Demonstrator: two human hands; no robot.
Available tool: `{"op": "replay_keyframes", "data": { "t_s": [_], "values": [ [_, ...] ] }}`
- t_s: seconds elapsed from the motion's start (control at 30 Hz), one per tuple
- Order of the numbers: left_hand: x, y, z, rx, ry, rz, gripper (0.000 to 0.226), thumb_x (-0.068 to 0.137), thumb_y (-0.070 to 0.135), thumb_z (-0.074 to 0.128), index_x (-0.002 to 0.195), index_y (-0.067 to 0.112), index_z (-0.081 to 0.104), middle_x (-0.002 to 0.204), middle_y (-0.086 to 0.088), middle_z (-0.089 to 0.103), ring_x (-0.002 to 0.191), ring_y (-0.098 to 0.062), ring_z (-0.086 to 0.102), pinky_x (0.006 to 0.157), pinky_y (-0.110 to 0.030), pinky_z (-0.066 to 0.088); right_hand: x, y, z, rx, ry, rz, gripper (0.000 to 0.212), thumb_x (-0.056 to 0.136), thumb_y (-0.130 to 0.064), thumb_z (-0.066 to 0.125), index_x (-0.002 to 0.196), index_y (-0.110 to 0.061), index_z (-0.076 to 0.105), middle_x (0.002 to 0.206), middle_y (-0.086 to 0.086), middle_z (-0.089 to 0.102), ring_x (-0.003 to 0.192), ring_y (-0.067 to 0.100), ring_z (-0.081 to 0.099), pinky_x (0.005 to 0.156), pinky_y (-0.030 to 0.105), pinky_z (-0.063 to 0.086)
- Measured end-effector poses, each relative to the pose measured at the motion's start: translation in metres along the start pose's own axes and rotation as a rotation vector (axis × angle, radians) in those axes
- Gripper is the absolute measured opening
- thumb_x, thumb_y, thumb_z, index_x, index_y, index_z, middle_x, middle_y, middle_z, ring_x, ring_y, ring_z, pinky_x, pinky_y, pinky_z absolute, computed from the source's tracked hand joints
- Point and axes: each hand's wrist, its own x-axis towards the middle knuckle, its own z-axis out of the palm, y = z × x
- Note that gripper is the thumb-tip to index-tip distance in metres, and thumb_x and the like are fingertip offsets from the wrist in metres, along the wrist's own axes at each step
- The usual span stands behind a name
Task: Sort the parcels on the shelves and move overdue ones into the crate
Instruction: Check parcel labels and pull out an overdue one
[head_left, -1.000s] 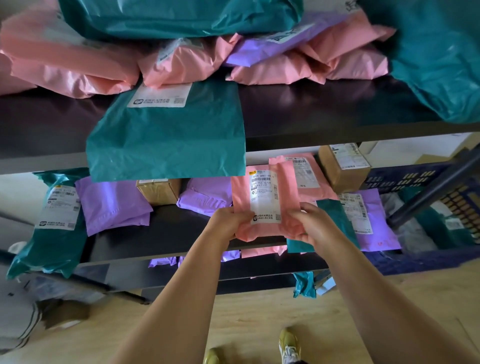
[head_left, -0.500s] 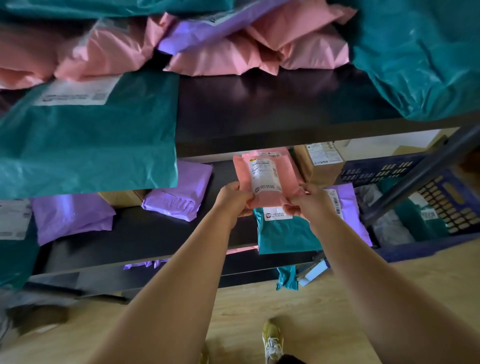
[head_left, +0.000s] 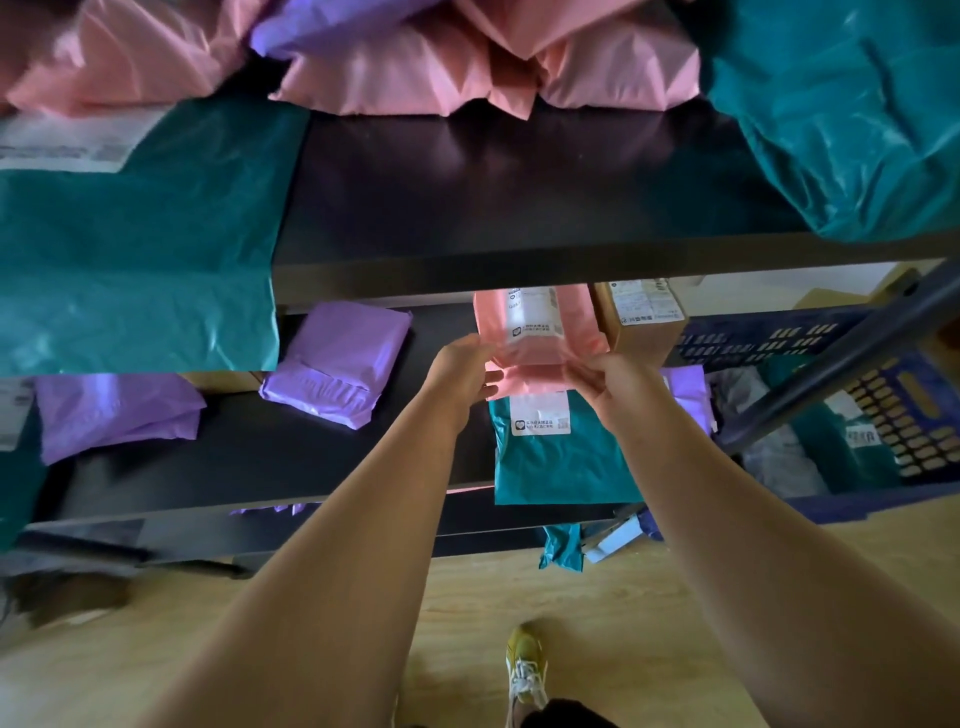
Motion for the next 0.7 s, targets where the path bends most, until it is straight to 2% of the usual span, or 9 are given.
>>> {"op": "replay_keyframes", "data": {
  "t_s": [0.07,0.13,0.23,0.27,0.33,0.43,0.53,0.6,0.7],
  "values": [
    [-0.001,-0.002,-0.003,0.008,0.026,-0.014,0.013,0.095,0.016,0.057,0.083,0.018,0.06,0.098,-0.005,0.061,0.1,-0.027,0.061,0.09,-0.038,0.056,0.001,0.004,-0.002,0.068,0.005,0.008,0.015,0.093,0.01,0.048,0.098,-0.002,0.054,0.114,0.017,0.059,0.098,0.023,0.065,0.082,0.031,0.059],
    [0.0,-0.005,-0.008,-0.007,0.079,-0.037,0.011,0.097,0.013,0.051,0.093,0.012,0.062,0.096,-0.003,0.059,0.093,-0.023,0.061,0.08,-0.033,0.056,-0.006,0.008,-0.004,0.133,0.011,0.01,0.026,0.093,0.013,0.048,0.116,0.002,0.053,0.118,0.02,0.06,0.107,0.028,0.063,0.089,0.038,0.057],
    [0.006,-0.015,-0.028,-0.017,0.19,-0.042,0.025,0.1,0.013,0.046,0.121,0.008,0.058,0.099,-0.003,0.06,0.081,-0.019,0.061,0.075,-0.032,0.054,-0.013,0.004,0.002,0.089,0.15,0.055,0.01,0.094,0.006,0.05,0.097,-0.002,0.055,0.094,0.014,0.062,0.078,0.021,0.064,0.064,0.028,0.061],
    [0.008,-0.018,-0.035,0.03,0.214,-0.008,0.028,0.099,0.013,0.046,0.124,0.007,0.059,0.1,-0.004,0.062,0.082,-0.021,0.062,0.079,-0.036,0.055,-0.013,-0.001,0.006,0.018,0.199,0.059,0.008,0.095,0.004,0.051,0.092,-0.003,0.054,0.092,0.013,0.062,0.071,0.018,0.062,0.065,0.028,0.06],
    [0.006,-0.023,-0.058,0.124,0.291,0.053,0.031,0.097,0.01,0.046,0.124,0.008,0.061,0.113,-0.01,0.067,0.1,-0.029,0.066,0.095,-0.044,0.053,-0.017,-0.003,0.023,-0.099,0.247,0.045,0.008,0.094,0.001,0.055,0.102,0.0,0.057,0.09,0.013,0.064,0.068,0.019,0.063,0.077,0.033,0.06],
    [0.003,-0.031,-0.094,0.331,0.419,0.013,0.039,0.094,0.004,0.043,0.126,0.015,0.062,0.123,-0.009,0.066,0.111,-0.032,0.063,0.095,-0.037,0.051,-0.031,0.002,0.056,-0.253,0.17,0.012,0.017,0.095,-0.007,0.058,0.111,-0.003,0.058,0.086,0.01,0.066,0.075,0.021,0.068,0.084,0.04,0.06],
    [-0.004,-0.041,-0.139,0.451,0.456,0.049,0.041,0.096,0.004,0.042,0.134,0.012,0.056,0.13,-0.01,0.061,0.117,-0.029,0.059,0.088,-0.027,0.045,-0.051,0.022,0.096,-0.288,0.042,0.041,0.008,0.097,-0.006,0.056,0.103,-0.002,0.056,0.081,0.01,0.066,0.068,0.022,0.067,0.077,0.039,0.06],
    [-0.006,-0.05,-0.165,0.574,0.489,0.068,0.042,0.096,0.006,0.042,0.135,0.016,0.055,0.134,-0.011,0.058,0.12,-0.031,0.056,0.089,-0.027,0.042,-0.065,0.04,0.121,-0.295,-0.093,0.063,0.008,0.097,-0.002,0.052,0.093,-0.007,0.056,0.079,0.01,0.06,0.066,0.022,0.061,0.074,0.036,0.056],
    [-0.008,-0.059,-0.195,0.722,0.46,0.091,0.049,0.095,0.007,0.043,0.142,0.02,0.047,0.146,-0.01,0.043,0.123,-0.033,0.051,0.093,-0.033,0.042,-0.075,0.065,0.155,-0.409,-0.165,0.12,0.016,0.097,-0.003,0.052,0.083,-0.011,0.054,0.089,0.015,0.059,0.072,0.024,0.06,0.073,0.035,0.054]
  ]
}}
